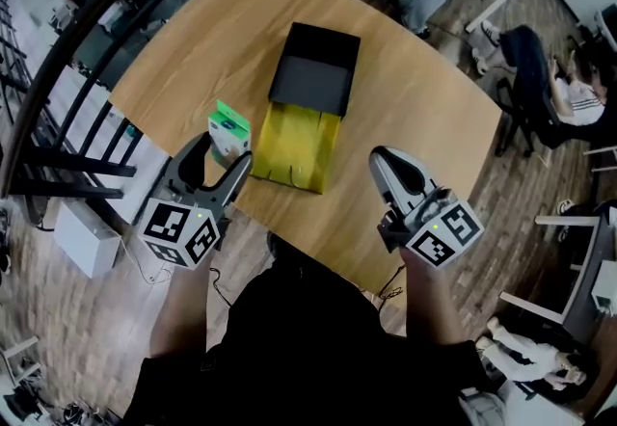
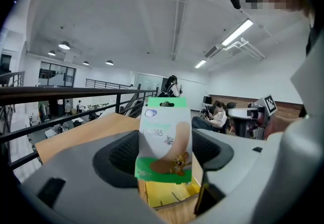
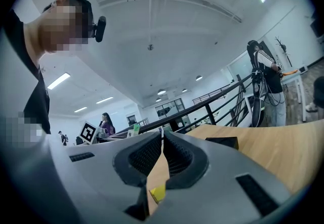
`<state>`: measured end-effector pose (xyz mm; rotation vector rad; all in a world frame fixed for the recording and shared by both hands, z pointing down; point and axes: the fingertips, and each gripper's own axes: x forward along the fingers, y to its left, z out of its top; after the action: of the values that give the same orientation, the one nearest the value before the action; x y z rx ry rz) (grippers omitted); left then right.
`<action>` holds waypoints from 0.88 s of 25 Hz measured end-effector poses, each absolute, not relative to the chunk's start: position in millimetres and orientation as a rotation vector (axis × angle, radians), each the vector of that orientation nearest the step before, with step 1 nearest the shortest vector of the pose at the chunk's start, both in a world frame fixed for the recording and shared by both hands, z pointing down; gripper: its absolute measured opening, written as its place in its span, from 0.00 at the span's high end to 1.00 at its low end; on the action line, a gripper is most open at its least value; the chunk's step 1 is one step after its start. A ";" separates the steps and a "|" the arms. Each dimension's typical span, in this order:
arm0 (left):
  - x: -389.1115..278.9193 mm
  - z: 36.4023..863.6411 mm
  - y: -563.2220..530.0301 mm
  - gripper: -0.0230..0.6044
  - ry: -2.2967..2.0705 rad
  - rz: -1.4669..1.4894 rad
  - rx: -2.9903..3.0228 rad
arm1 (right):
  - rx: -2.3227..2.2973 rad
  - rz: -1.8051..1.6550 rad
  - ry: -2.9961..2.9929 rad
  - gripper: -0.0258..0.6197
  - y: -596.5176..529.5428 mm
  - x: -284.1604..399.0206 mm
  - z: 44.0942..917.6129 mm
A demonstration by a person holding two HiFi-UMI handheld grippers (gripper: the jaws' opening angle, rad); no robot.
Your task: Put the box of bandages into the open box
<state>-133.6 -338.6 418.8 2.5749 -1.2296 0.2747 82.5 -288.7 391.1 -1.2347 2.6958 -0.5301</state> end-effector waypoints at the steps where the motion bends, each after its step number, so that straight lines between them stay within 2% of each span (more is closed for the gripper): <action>1: -129.8 423.6 -340.6 0.44 -1.218 0.288 2.575 | -1.239 -0.538 2.693 0.90 -288.8 83.5 393.8; 11: -90.2 479.3 -362.3 0.44 -1.097 0.441 2.555 | -1.294 -0.632 2.652 0.90 -291.8 96.7 422.7; 22: -38.8 572.0 -367.1 0.44 -0.966 0.735 2.555 | -1.282 -0.705 2.648 0.90 -286.7 98.7 450.8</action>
<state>-38.8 -367.1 572.0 2.5555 -0.9661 0.7350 98.7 -286.7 450.8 -1.2821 2.6483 -0.7050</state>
